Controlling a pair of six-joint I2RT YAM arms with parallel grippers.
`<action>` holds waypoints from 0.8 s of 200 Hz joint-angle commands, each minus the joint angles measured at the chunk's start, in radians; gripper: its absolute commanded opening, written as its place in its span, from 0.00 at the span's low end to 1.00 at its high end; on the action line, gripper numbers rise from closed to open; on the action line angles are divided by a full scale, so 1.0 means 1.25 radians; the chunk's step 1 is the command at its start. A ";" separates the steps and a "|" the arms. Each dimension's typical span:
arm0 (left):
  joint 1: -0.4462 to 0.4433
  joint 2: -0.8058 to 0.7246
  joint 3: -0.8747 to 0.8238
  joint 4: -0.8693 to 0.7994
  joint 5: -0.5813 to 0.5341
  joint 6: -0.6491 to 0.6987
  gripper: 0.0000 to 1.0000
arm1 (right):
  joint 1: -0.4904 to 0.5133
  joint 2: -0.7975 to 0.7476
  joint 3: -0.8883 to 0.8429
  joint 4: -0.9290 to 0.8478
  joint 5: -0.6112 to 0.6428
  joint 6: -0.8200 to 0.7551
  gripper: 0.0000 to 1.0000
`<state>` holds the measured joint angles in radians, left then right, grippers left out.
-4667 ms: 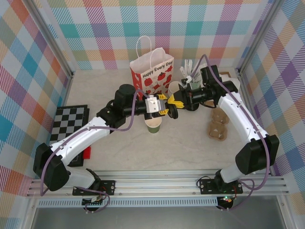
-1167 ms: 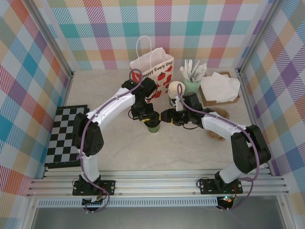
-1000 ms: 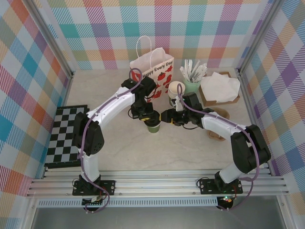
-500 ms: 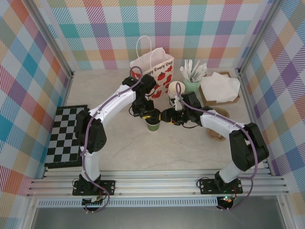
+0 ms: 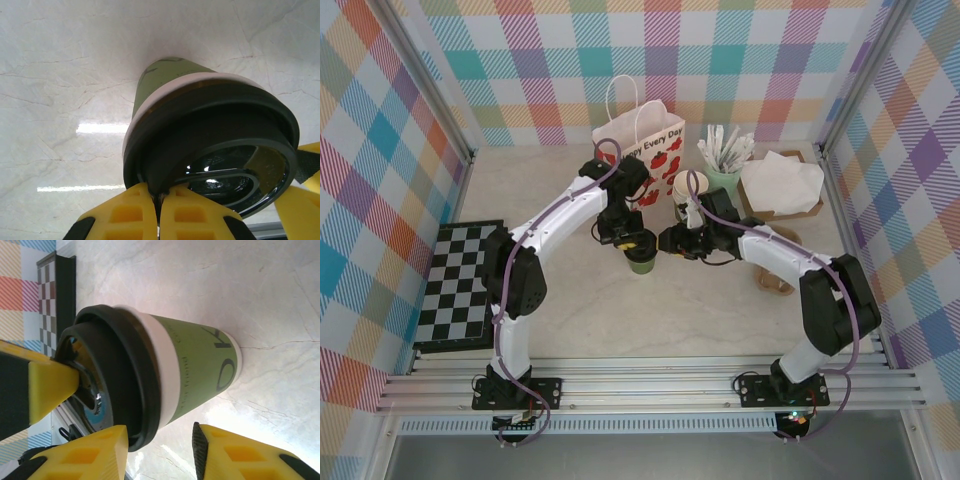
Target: Pack the takeout coffee
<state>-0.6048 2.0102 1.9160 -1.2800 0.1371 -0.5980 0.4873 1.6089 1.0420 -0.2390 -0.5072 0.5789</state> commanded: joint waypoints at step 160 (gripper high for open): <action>0.028 0.123 -0.160 0.046 0.020 0.154 0.00 | 0.025 0.059 0.025 -0.143 0.050 0.033 0.41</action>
<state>-0.5640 2.0209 1.8179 -1.1778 0.2306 -0.5018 0.5049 1.6939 1.1187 -0.3206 -0.4438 0.5961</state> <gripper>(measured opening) 0.049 0.380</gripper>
